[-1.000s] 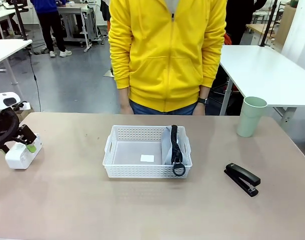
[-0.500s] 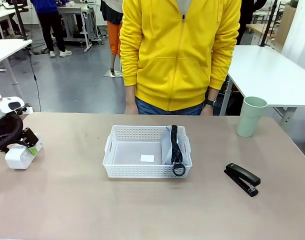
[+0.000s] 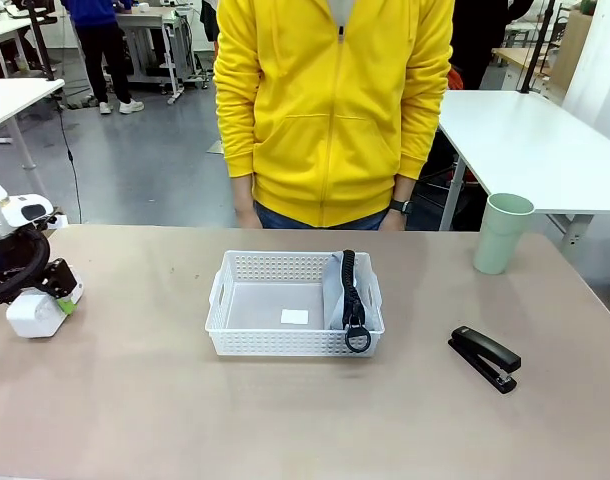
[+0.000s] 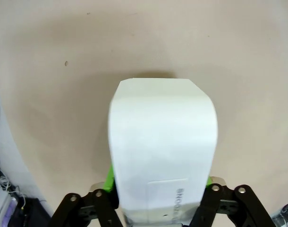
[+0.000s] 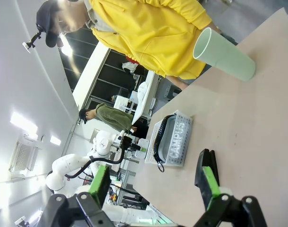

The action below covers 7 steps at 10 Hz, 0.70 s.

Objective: Efficiently arrange items inside the basket to fit them all.
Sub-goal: Pick up the Digital clock and place it inside the Organizing basket.

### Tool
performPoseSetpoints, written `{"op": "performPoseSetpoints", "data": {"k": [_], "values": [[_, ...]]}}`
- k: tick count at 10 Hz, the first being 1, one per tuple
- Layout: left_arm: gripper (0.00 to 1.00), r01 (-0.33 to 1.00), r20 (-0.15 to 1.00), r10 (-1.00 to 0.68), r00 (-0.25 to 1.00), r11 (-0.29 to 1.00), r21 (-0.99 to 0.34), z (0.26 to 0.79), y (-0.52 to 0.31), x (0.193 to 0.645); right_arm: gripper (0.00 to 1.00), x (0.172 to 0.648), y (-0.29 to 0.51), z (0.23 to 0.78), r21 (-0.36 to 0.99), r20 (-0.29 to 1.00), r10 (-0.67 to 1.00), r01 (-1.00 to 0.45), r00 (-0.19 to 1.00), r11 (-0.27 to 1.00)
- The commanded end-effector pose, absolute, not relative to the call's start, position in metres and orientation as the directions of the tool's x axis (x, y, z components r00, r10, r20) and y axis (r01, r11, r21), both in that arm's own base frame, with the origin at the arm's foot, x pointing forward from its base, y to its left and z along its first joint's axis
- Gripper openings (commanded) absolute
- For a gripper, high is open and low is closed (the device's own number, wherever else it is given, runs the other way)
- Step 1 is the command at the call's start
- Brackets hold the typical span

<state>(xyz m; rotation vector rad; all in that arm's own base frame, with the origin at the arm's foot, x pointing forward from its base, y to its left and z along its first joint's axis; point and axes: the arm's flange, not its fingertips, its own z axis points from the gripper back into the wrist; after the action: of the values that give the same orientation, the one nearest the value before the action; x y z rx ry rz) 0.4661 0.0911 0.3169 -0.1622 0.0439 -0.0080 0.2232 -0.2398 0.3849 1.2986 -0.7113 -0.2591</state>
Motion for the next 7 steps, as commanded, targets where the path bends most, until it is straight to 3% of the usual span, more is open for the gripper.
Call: {"op": "performPoseSetpoints", "data": {"k": [1, 4, 7], "values": [[0.0, -0.001, -0.026, -0.002, 1.0, 0.992, -0.127, 0.32, 0.091, 0.466, 1.0, 0.224, -0.24, 0.39, 0.938, 0.336, -0.556, -0.215, 0.76, 0.272], [0.04, 0.021, -0.009, -0.022, 1.0, 0.99, -0.137, 0.322, 0.088, 0.463, 1.0, 0.224, -0.24, 0.39, 0.938, 0.336, -0.556, -0.215, 0.76, 0.272], [0.0, 0.011, 0.03, -0.005, 1.0, 0.983, -0.183, 0.348, 0.09, 0.444, 1.0, 0.224, -0.24, 0.39, 0.938, 0.336, -0.556, -0.215, 0.76, 0.272]]}}
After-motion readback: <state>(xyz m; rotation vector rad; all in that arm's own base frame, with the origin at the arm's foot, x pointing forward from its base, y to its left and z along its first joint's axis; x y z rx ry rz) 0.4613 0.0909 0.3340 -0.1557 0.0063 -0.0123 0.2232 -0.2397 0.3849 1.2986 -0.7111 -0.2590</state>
